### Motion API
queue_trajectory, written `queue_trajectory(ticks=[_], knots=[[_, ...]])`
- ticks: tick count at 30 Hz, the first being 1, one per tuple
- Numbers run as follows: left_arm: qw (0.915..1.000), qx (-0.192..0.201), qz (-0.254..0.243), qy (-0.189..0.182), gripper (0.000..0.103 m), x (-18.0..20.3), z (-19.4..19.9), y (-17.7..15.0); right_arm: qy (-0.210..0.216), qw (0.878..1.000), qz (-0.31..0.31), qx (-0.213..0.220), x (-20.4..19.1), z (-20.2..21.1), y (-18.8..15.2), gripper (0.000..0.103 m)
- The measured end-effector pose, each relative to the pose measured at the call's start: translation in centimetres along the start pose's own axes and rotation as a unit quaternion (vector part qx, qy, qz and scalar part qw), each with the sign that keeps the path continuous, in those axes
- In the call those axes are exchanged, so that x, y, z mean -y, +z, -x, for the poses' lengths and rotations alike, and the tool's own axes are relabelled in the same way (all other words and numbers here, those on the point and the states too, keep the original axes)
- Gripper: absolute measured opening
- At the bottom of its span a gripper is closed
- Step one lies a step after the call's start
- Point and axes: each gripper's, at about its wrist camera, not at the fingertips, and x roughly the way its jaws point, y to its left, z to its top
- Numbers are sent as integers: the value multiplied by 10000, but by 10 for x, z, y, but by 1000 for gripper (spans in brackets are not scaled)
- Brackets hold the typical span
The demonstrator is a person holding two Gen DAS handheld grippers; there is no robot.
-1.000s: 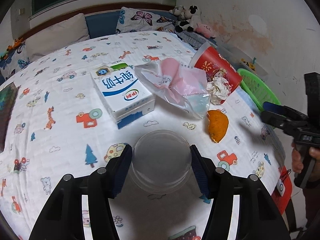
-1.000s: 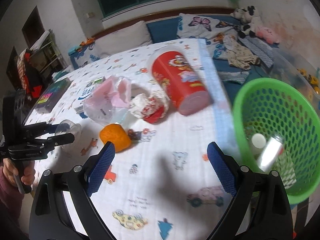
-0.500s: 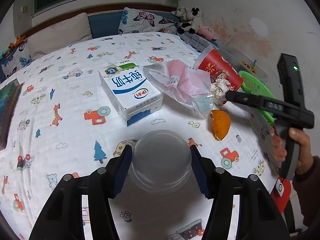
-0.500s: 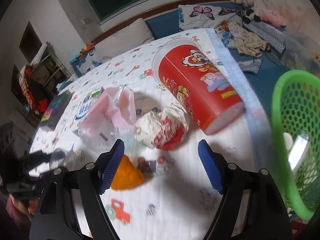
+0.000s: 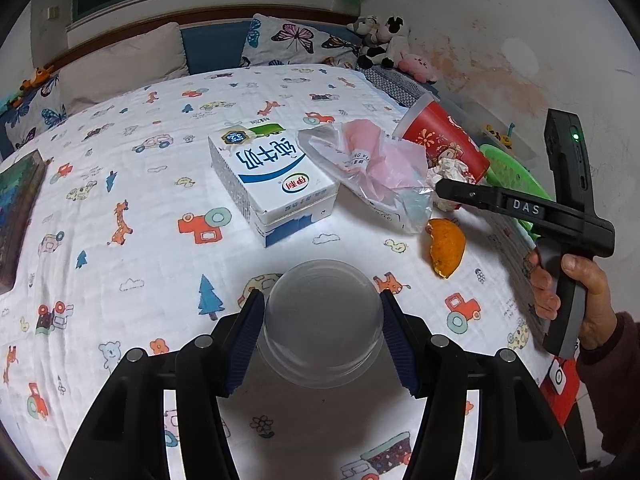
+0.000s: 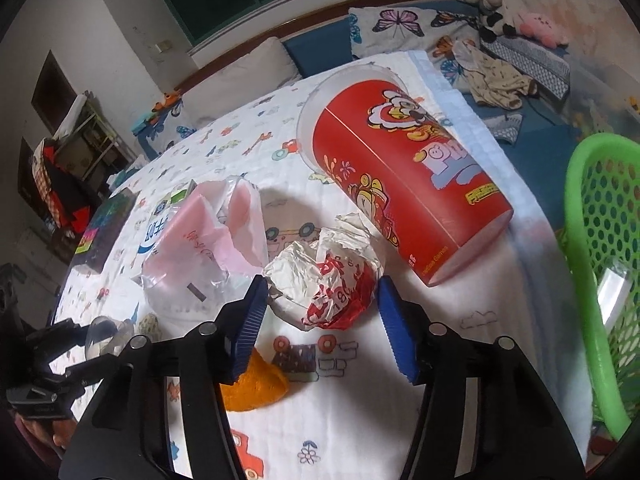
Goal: Collect trash
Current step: 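Grasp the crumpled white-red wrapper with the right tool, then carry the wrapper to the green basket and release it with the right tool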
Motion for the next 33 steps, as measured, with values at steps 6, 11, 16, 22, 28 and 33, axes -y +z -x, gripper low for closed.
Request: queue_trajectory(ticks=[6,11,16,22,28,33], knots=[[10000,21,-64,-30,57,8,4,0,55,10000,6,52,0,12,-7,57],[9999,28,-96,-70,57,15,6,1,76,9999,23,107,0,25,-12,57],[9998,26,-159,-110,57,24,7,1,57,9999,6,158,4,38,-18,57],[9995,36,-263,-175,57,38,8,3,-18,9998,7,201,9,50,-25,57],[9990,41,-368,-238,57,49,8,5,-94,9997,-11,238,14,61,-31,57],[9985,43,-456,-295,57,60,8,7,-173,9994,-22,286,20,70,-35,57]])
